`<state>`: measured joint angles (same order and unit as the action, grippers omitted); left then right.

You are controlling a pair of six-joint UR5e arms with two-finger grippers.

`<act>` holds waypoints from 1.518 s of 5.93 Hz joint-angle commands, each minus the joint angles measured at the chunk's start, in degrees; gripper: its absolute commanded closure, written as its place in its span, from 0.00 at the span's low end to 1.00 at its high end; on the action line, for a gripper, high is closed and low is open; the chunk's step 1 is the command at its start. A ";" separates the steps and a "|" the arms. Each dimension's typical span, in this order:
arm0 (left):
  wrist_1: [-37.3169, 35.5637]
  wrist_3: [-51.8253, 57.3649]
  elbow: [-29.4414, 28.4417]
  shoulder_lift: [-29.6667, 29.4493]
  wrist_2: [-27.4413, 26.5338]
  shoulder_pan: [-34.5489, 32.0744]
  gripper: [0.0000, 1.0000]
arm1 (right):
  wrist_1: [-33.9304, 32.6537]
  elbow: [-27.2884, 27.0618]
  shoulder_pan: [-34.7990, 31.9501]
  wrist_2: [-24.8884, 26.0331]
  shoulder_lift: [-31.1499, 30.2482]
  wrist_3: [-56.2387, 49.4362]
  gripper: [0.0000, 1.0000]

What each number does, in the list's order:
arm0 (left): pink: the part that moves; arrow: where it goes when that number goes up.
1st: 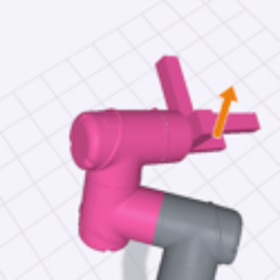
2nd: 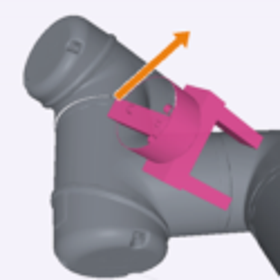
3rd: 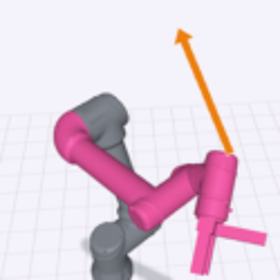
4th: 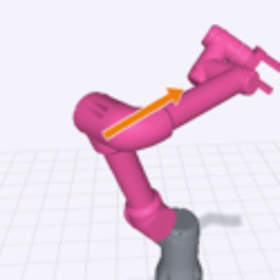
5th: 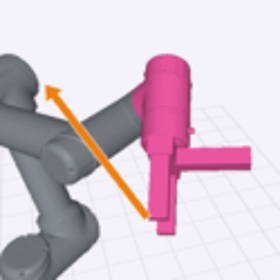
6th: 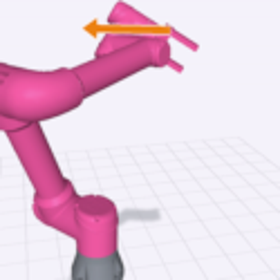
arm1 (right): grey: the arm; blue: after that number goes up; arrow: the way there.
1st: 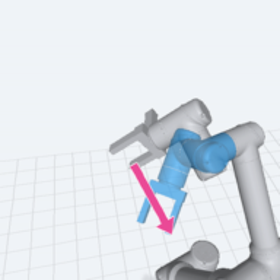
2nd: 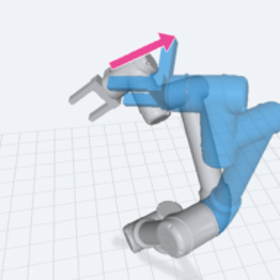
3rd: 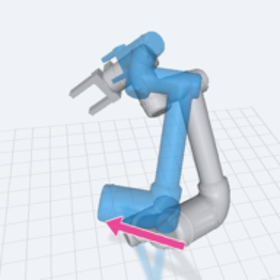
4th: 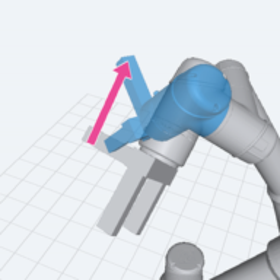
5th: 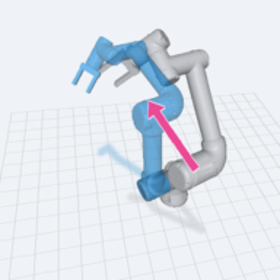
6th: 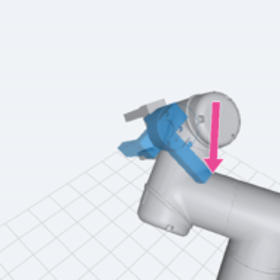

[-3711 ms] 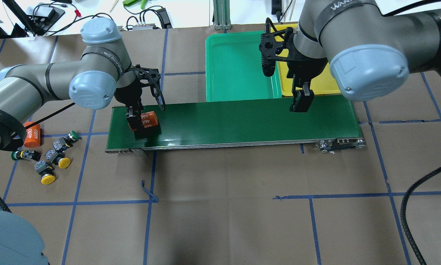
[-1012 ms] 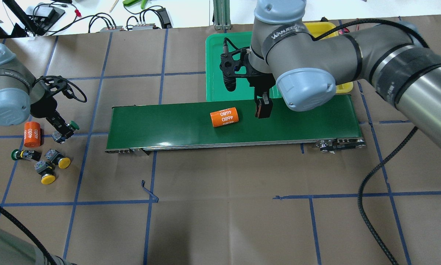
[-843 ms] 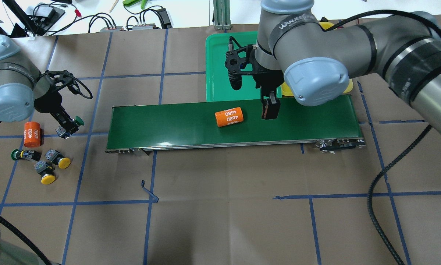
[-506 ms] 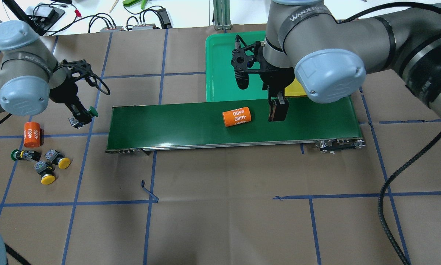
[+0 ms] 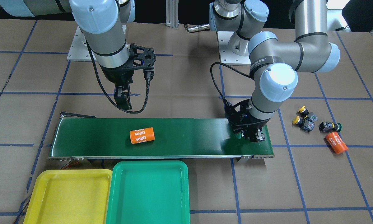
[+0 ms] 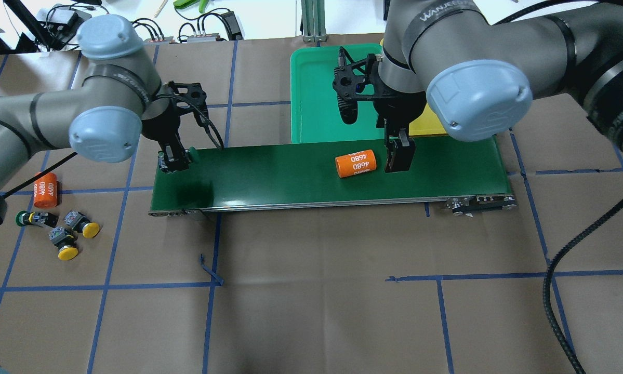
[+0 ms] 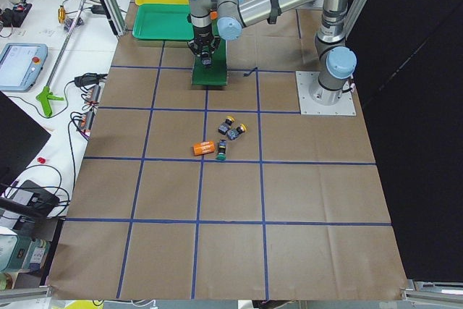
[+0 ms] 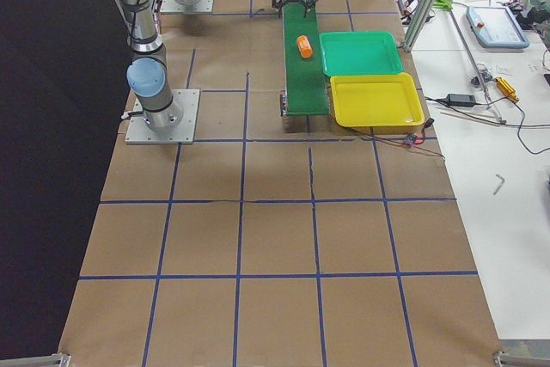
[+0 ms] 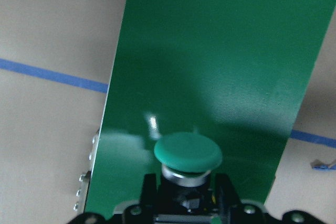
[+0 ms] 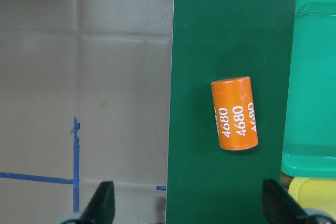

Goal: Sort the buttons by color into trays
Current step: 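Place the green-capped button on the conveyor with the left gripper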

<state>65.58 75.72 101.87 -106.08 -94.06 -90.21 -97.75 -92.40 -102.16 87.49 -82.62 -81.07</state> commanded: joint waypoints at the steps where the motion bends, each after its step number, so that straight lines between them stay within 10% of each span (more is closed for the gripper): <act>1: -0.19 -0.30 0.26 -2.01 -0.15 -1.81 0.92 | 0.10 -0.33 -0.14 0.23 -0.09 0.12 0.00; 2: -0.97 0.04 -0.08 -2.37 -0.16 -1.73 0.78 | 0.19 -0.41 -0.23 0.23 -0.09 0.39 0.00; 3: -1.15 -0.65 0.43 -2.72 0.28 -1.81 0.09 | 0.10 -0.42 -0.23 0.23 -0.09 0.39 0.00; 7: 0.34 -2.68 1.92 4.38 0.02 15.70 0.02 | -0.07 -0.68 -0.58 0.32 -0.09 0.91 0.00; 9: -0.62 14.03 8.05 3.87 0.55 26.25 0.02 | -1.82 -0.42 -1.45 0.05 1.40 1.09 0.00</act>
<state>65.43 82.15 106.95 -102.11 -93.74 -69.59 -98.79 -92.94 -103.17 87.64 -82.05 -80.07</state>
